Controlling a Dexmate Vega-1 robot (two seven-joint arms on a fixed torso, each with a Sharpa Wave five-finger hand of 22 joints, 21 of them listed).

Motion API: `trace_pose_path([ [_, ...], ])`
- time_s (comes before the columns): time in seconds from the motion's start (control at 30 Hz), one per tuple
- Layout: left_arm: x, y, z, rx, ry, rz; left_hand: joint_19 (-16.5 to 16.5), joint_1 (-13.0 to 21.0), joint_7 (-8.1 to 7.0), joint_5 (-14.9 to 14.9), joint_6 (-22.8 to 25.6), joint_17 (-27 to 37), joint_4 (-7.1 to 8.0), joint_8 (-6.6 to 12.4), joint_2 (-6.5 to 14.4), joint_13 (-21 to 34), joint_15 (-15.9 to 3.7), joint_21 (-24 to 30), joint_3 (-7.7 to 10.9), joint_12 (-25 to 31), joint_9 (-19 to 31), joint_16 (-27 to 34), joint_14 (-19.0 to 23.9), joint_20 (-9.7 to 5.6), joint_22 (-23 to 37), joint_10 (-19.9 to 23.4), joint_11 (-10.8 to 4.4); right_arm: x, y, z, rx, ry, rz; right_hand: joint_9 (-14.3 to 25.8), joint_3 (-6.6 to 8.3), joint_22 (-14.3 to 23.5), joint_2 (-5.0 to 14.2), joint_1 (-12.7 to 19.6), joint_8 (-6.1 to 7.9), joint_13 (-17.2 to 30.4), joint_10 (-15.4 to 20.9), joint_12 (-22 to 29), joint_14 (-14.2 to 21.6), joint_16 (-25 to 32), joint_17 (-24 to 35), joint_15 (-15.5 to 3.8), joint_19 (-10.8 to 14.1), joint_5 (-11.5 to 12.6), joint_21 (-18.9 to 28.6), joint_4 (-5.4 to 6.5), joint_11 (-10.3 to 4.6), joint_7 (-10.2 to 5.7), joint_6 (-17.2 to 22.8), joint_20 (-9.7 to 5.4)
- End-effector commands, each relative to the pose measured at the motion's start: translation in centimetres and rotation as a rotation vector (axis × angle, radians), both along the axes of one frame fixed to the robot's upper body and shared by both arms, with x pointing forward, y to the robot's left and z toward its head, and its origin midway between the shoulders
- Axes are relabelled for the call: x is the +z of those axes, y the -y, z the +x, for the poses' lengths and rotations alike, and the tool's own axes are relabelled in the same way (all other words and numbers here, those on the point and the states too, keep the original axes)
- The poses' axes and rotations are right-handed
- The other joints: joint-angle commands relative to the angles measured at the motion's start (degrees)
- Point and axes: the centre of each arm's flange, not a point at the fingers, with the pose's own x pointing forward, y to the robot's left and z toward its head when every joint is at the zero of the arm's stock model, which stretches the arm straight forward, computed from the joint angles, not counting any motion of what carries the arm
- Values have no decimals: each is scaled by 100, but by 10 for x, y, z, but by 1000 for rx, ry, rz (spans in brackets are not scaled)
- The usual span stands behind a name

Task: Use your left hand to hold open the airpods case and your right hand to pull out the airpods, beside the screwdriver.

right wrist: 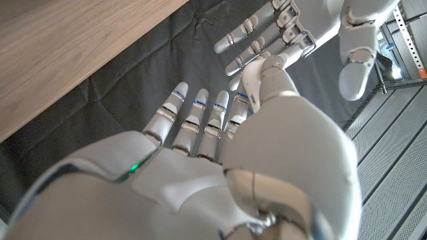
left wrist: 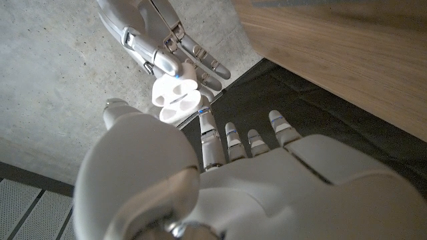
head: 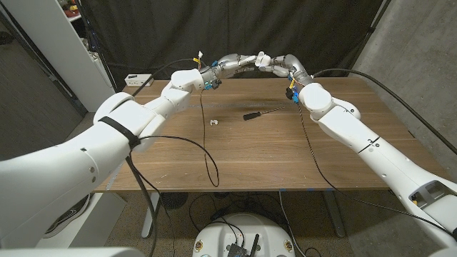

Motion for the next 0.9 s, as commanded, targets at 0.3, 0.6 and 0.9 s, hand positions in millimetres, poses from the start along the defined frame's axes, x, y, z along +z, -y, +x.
trace_pose_path([
  [0.3,-16,-52,-41,29,187,-214,232,151,-156,88,223,8,-30,-128,110,3,-183,75,31,131,31,36,445,-78,35,435,-89,-11,17,26,-37,-104,15,701,145,9,67,-1,23,7,5,-1,10,30,29,-360,38,-4,-12,168,-31,-293,355,-15],
  [0.6,-20,-81,-62,183,262,-244,264,137,-546,78,-720,14,-15,-387,141,15,-150,63,28,50,55,-7,497,-90,36,320,-44,-30,34,33,-73,-229,1,748,139,9,76,-17,35,4,-68,-34,-64,7,30,-333,-11,-15,-27,177,-22,-325,335,-27],
  [0.9,-26,-90,-74,291,333,-235,202,93,-674,49,-1034,13,9,-391,172,19,-200,24,29,13,56,-57,391,-93,28,259,-46,-53,46,35,-110,-371,-65,944,143,11,275,-226,27,31,-436,-143,-369,-76,81,-263,-114,-19,-37,346,167,-378,80,-79],
])
